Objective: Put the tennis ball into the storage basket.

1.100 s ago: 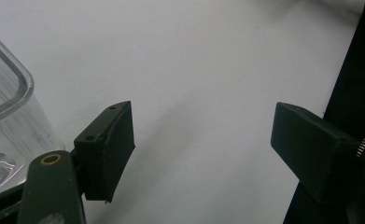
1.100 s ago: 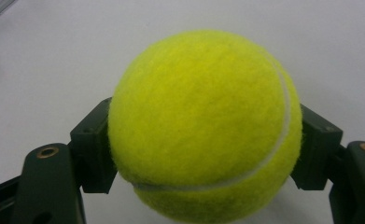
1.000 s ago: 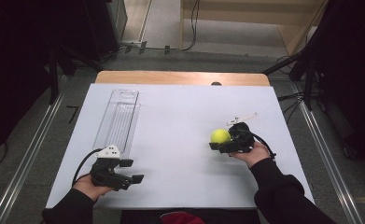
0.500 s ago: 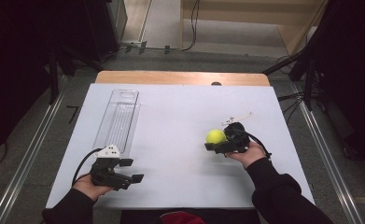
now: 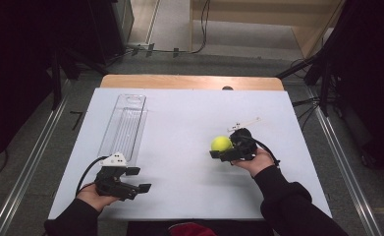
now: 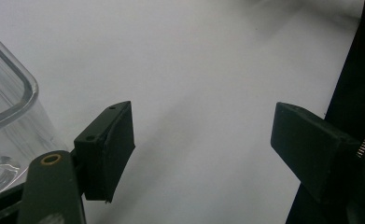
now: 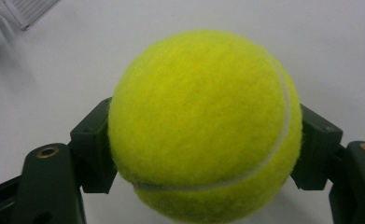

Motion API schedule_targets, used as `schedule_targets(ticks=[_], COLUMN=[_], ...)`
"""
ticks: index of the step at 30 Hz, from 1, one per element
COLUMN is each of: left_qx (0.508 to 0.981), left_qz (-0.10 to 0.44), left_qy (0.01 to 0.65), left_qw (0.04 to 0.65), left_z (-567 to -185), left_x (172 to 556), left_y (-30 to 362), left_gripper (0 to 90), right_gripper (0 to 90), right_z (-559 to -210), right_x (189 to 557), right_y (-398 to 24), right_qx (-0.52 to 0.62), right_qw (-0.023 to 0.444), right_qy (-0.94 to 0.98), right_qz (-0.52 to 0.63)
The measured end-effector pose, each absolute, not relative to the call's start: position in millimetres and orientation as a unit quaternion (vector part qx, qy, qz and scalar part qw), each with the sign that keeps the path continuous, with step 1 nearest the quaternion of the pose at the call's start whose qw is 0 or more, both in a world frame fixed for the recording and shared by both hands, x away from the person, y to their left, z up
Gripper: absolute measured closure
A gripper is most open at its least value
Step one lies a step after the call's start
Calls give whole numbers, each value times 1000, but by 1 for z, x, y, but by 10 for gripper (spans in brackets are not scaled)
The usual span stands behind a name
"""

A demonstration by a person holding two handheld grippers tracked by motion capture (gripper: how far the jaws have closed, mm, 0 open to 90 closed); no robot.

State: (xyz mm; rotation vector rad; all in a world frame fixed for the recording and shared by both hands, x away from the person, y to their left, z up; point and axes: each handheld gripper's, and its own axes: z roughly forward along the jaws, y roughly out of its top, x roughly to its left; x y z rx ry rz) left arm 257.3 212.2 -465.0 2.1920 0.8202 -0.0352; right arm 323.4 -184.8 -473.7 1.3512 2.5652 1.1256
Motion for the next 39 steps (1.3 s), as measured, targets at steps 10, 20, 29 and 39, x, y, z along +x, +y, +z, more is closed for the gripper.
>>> schedule_targets(ticks=[10, 20, 29, 39], left_qx=[863, 863, 863, 862], left_qz=[-14, -15, -15, -16], left_qy=[322, 324, 323, 324], left_qw=[388, 388, 387, 390], left_z=[-465, -465, -465, -465], left_x=[257, 257, 258, 257], left_y=[212, 212, 212, 213], left_gripper=[222, 222, 222, 222], right_gripper=[228, 228, 228, 229], right_z=[-470, -465, -461, -458], right_x=[324, 324, 326, 329], right_y=[-170, -156, -140, -123], right_qx=[420, 408, 398, 390], right_qw=[8, -2, -8, -16], right_qy=[830, 835, 839, 842], right_qz=[367, 369, 370, 373])
